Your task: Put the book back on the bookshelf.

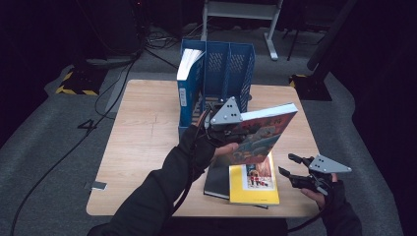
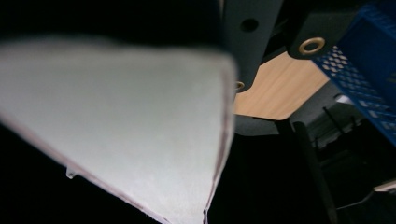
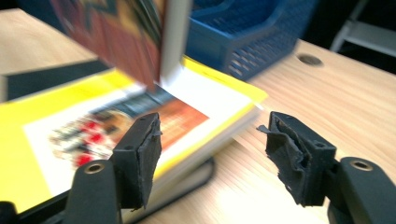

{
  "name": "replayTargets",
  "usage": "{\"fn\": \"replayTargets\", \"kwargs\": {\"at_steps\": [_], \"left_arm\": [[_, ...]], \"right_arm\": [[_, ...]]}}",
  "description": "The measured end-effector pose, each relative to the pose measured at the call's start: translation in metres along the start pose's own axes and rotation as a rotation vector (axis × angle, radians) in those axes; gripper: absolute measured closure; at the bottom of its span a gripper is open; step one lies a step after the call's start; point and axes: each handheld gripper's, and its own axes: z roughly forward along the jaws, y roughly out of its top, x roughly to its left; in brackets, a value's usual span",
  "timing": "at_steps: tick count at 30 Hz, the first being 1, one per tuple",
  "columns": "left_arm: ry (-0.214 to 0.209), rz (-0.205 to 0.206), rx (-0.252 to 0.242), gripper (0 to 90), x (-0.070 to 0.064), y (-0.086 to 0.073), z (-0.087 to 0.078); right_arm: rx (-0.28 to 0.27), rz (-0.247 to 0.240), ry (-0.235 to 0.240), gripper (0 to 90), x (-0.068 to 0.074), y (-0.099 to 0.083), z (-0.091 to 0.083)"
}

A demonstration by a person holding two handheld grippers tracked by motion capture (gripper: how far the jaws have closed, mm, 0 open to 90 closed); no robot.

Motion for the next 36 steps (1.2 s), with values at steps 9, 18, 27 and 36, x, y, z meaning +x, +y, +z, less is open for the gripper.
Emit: {"fn": "replayTargets", "kwargs": {"at_steps": [9,18,27,36], "left_arm": [[0.113,-0.052,-0.015,73.6,0.023,0.005,-0.019],[0.192,-0.082,-0.03,73.5,0.041,0.009,-0.037],[0.293,-0.108,-0.02,73.6,0.059,0.012,-0.053],[0.397,-0.158,-0.021,73.6,0.08,0.007,-0.063]], "right_arm": [[0.042,0.066,-0.052,31.9,-0.015,-0.011,0.003],[0.097,0.076,-0.065,29.0,-0.018,-0.017,0.01],[0.124,0.066,-0.065,29.5,-0.016,-0.019,0.014],[0.151,0.059,-0.07,28.0,-0.015,-0.021,0.017]]}}
